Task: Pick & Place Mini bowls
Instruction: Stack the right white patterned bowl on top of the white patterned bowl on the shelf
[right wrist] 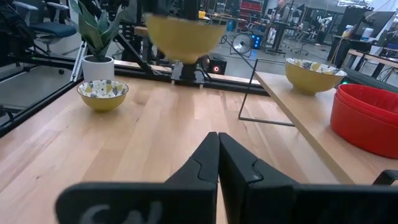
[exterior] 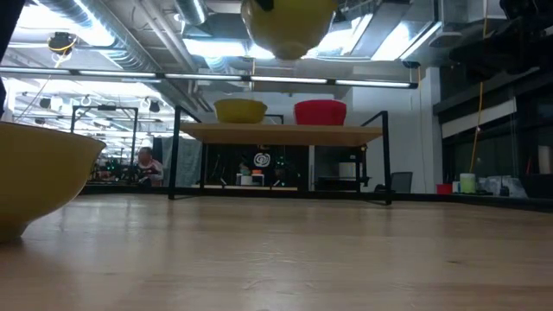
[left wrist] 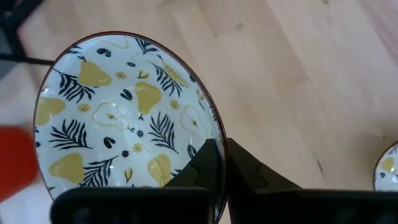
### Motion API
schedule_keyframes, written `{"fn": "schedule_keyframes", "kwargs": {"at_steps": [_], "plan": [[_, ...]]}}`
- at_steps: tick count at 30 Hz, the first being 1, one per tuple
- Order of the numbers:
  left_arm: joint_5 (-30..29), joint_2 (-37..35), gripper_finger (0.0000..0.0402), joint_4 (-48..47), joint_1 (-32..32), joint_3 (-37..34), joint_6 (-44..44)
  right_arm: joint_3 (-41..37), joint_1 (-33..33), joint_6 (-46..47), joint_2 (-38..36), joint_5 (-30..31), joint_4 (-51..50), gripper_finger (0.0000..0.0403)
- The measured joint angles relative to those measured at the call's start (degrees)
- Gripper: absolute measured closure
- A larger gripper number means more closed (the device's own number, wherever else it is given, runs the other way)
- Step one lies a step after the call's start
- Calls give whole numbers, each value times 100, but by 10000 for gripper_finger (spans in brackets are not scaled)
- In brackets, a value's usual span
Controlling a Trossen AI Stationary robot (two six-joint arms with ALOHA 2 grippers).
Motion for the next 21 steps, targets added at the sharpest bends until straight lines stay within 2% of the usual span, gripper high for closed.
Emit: {"fn": "schedule_keyframes", "kwargs": {"at_steps": [7,10,16,21], "plan": [[-113,-11,397,-334,57,425,-137,0,-1,4,0,-170,84,397],[-80,-11,397,-326,55,464,-137,0,1,134,0,-433,173,397],[-73,-11,397,-423,71,465,-183,-4,1,336,2,-454,480,397],[-95,-19,397,-446,120,466,-183,-562,1,305,3,-455,1546,397]]}}
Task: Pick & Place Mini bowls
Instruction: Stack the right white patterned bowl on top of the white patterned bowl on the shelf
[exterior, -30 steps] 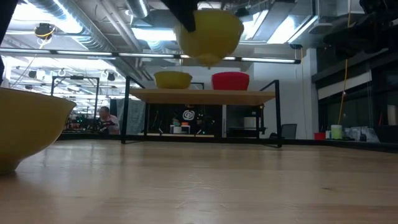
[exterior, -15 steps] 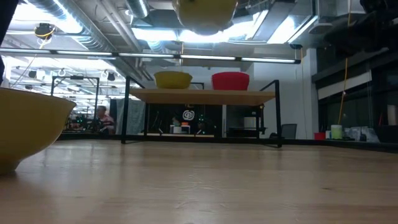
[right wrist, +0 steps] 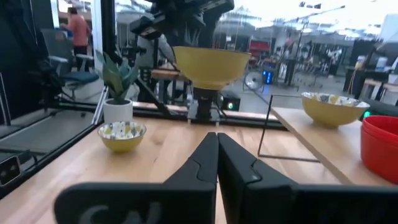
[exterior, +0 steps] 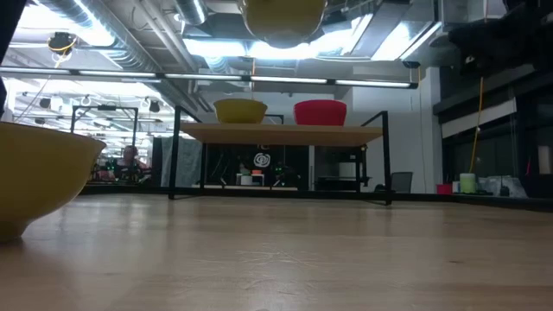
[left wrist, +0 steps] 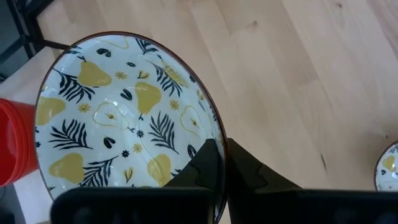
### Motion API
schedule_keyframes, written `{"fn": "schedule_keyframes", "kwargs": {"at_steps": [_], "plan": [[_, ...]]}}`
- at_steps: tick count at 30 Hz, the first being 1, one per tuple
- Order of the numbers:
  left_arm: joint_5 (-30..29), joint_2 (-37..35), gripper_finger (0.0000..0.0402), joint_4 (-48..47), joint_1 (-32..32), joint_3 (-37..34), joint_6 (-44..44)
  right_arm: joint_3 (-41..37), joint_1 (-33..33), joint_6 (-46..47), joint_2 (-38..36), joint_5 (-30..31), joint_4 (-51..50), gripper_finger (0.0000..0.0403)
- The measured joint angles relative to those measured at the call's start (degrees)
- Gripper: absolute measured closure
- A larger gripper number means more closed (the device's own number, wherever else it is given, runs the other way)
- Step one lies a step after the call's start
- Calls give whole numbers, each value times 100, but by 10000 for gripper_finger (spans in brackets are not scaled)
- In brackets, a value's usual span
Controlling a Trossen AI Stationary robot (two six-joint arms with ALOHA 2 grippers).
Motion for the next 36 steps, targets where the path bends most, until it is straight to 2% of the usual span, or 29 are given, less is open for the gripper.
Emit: {"fn": "schedule_keyframes", "kwargs": {"at_steps": [6,14,18,36], "plan": [[11,-84,397,-321,134,-1,-157,-566,0,-38,-1,2,860,397],[25,-392,397,-453,641,0,-287,-730,0,0,1,-15,907,397],[62,-512,397,-470,1068,0,-236,-730,0,-128,1,-254,773,397],[765,-564,397,-468,3220,0,538,-730,0,-86,3,-252,36,397]]}}
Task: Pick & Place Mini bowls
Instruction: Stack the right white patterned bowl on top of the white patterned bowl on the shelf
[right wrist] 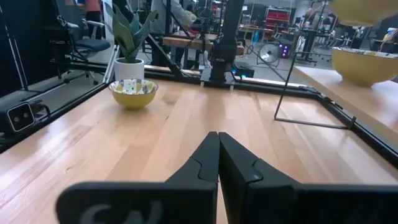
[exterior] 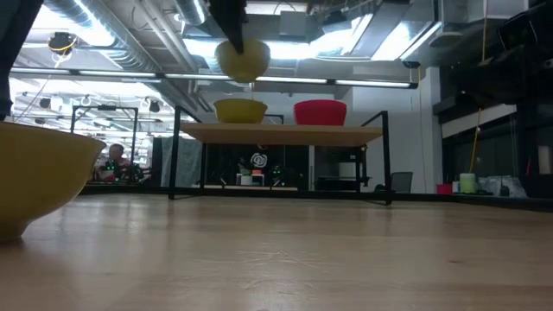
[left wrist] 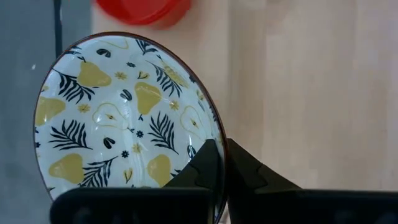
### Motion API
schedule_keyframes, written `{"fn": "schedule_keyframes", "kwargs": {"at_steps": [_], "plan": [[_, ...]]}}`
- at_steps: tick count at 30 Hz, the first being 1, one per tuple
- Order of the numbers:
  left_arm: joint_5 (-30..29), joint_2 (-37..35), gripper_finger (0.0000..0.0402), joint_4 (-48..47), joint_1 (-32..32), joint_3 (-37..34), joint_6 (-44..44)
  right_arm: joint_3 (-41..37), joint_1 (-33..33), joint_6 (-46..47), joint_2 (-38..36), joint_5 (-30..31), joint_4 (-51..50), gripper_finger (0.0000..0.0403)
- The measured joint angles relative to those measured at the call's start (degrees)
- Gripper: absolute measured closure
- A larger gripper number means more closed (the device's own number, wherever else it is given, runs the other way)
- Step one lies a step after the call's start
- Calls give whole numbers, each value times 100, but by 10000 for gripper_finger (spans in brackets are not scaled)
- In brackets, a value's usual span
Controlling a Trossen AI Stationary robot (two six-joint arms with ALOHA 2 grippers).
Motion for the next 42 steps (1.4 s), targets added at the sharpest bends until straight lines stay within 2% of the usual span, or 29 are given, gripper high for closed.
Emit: {"fn": "schedule_keyframes", "kwargs": {"at_steps": [6,9,16,28,42], "plan": [[29,13,397,241,488,-155,47,0,0,0,0,0,-1,397],[262,18,397,286,623,-155,50,0,0,0,0,0,-6,397],[431,135,397,382,592,-155,93,0,0,0,0,1,-26,397],[209,434,397,409,603,-157,175,0,0,129,0,-1,-31,397],[260,494,397,304,714,-157,19,0,0,127,0,-1,-31,397]]}}
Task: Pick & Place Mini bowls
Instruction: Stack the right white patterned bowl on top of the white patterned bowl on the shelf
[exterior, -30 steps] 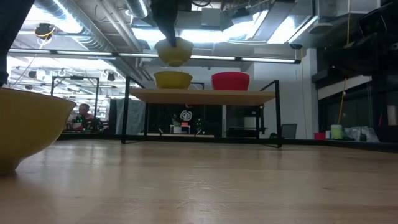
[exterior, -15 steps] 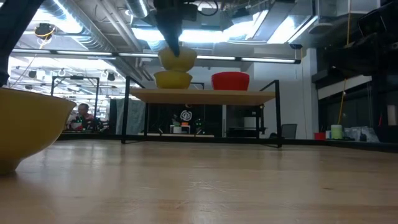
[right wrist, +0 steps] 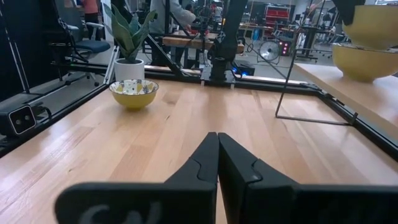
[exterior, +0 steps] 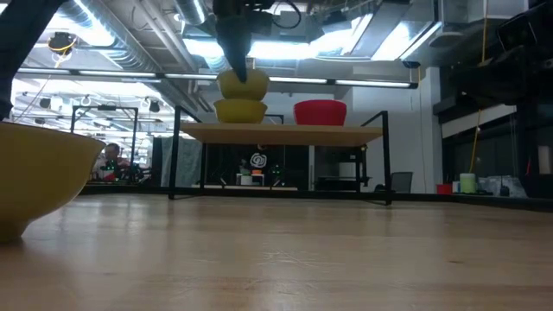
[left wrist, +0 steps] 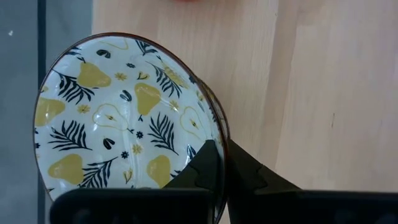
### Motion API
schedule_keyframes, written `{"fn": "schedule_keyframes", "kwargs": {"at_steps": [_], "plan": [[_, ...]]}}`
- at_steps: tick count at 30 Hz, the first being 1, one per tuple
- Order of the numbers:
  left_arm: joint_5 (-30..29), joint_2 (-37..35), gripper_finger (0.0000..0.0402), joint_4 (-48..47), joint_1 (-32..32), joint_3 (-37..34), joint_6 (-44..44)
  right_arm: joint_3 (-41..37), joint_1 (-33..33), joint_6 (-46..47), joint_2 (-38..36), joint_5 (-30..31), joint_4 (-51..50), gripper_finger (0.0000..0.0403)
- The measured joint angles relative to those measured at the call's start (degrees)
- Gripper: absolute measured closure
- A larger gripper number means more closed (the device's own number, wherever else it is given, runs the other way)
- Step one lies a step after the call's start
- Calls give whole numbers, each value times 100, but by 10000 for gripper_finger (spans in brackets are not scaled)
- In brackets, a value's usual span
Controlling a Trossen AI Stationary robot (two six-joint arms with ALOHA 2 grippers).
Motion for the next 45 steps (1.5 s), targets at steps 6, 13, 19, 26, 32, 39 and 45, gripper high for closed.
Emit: {"fn": "schedule_keyframes", "kwargs": {"at_steps": [6,13,19,26,32,39,45], "plan": [[-136,113,397,-24,-2,0,-41,0,0,26,0,-19,0,397],[-137,107,397,-208,-6,0,-143,0,-1,24,0,-43,-2,397],[-105,105,397,-220,-4,0,-172,0,0,25,0,-44,-4,397],[10,105,397,-254,-6,0,-204,0,0,26,0,-46,-4,397],[-357,238,397,-236,-35,0,-239,0,0,46,0,-46,-4,397],[-339,284,397,-203,-70,0,-212,0,-1,46,0,-48,-4,397],[-252,276,397,-210,-70,0,-250,0,0,104,0,-48,-4,397]]}}
